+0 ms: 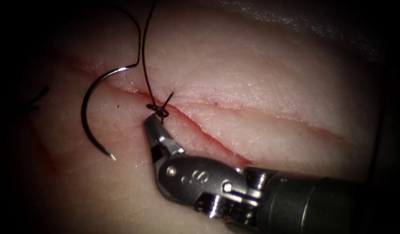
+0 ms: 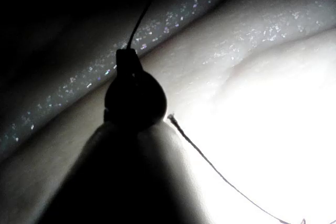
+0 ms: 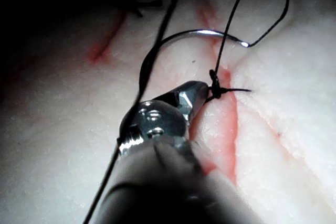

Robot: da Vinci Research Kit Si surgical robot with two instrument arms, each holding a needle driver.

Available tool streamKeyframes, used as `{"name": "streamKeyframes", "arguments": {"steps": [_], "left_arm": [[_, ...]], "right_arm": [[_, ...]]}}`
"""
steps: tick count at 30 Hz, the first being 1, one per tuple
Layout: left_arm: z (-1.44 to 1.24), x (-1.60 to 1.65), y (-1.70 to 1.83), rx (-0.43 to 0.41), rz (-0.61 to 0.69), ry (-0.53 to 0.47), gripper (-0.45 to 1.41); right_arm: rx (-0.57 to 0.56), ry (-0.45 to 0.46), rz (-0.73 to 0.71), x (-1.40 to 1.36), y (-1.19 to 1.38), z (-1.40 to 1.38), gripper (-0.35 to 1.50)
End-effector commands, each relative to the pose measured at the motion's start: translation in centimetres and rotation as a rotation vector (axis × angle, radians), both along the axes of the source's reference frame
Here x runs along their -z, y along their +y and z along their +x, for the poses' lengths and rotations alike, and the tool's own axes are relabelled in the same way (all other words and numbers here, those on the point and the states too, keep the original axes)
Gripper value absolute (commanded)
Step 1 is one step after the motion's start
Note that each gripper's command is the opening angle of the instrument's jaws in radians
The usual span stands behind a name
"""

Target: Wound Closure

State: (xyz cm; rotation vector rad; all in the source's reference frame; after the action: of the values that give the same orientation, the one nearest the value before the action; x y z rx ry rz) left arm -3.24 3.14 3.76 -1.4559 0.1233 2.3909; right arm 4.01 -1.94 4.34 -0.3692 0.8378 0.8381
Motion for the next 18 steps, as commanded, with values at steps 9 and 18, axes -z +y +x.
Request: {"name": "streamKeyframes", "arguments": {"steps": [9,18], "left_arm": [[0.19,0.12,-0.83,-0.059,0.057,0.012,-0.45],[0.60,-0.05,-1.60,-0.201,0.230,0.064,-0.45]], "right_arm": [[-0.007,0.007,0.004,-0.08,0.03,-0.04,0.46],[-0.005,0.009,0.004,-0.08,0.03,-0.04,0.26]]}}
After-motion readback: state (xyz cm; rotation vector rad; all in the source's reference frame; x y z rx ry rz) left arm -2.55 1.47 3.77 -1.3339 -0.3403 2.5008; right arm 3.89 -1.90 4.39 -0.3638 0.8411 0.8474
